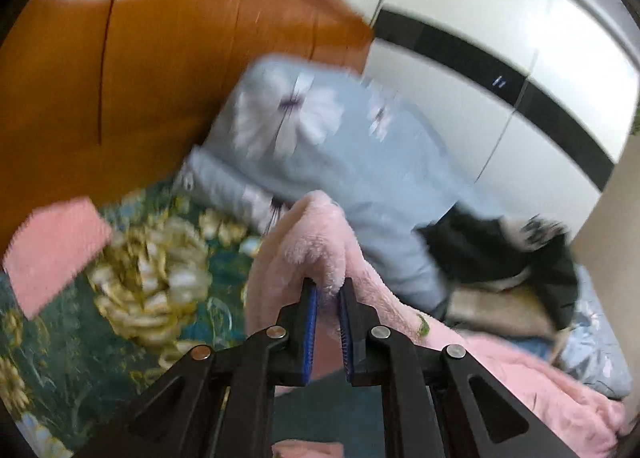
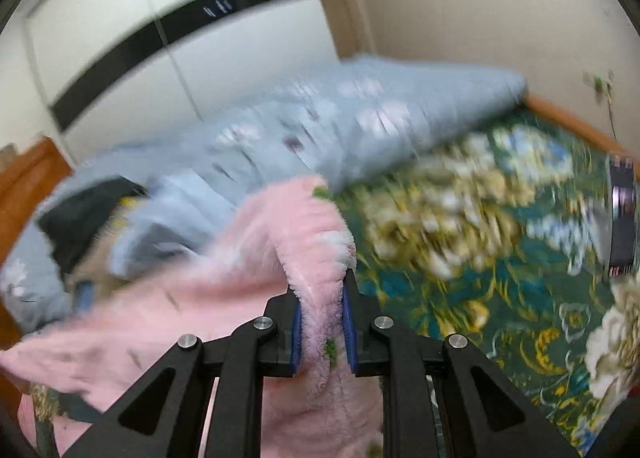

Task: Fold clothes
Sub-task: 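Lift and spread the pink garment flat on the blanket with both grippers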

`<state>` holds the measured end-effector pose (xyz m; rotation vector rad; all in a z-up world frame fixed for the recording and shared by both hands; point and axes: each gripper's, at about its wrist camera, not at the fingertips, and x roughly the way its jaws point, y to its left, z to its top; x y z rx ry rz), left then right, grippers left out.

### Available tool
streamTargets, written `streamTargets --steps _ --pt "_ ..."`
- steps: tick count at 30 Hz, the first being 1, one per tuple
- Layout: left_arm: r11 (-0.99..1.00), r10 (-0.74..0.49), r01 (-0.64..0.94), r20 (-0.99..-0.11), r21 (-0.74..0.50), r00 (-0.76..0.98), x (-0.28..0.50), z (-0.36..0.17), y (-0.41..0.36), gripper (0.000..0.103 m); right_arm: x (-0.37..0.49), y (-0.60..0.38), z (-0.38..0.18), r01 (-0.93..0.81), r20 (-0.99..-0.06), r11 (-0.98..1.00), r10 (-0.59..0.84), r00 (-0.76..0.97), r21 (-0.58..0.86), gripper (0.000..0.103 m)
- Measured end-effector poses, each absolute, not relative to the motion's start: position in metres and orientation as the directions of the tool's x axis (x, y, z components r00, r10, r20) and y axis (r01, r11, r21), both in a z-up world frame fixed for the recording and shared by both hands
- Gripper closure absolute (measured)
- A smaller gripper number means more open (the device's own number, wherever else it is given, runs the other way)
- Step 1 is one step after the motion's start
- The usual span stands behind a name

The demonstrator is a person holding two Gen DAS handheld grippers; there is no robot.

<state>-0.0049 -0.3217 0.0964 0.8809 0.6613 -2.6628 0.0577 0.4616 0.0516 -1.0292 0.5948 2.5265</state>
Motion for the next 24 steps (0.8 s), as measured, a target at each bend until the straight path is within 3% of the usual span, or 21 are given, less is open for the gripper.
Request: streamTargets --steps 7,16,21,24 --pt "-0.834 -0.093 0.461 -0.746 -0.303 -0.659 -0.047 0.016 -0.314 0.091 0.041 0.472 -0.020 -0.530 -0.825 -0.818 0.130 -0.550 0.224 0.085" --pt "-0.795 -0.027 0.487 -0.780 -0.362 -0.625 -0.028 -0.015 -0.325 0.088 0.041 0.468 -0.021 -0.507 -0.840 -0.848 0.160 -0.518 0.151 0.082" --pt "-0.788 0.036 0.463 -0.781 -0.405 -0.623 0.008 -0.018 -0.324 0.064 0.039 0.449 -0.015 -0.472 -0.836 -0.879 0.206 -0.509 0.071 0.077" --pt "-0.789 0.039 0.450 -0.766 -0.418 -0.642 0.039 -0.016 -0.319 0.049 0.048 0.436 -0.002 -0.438 -0.819 -0.898 0.230 -0.526 0.029 0.065"
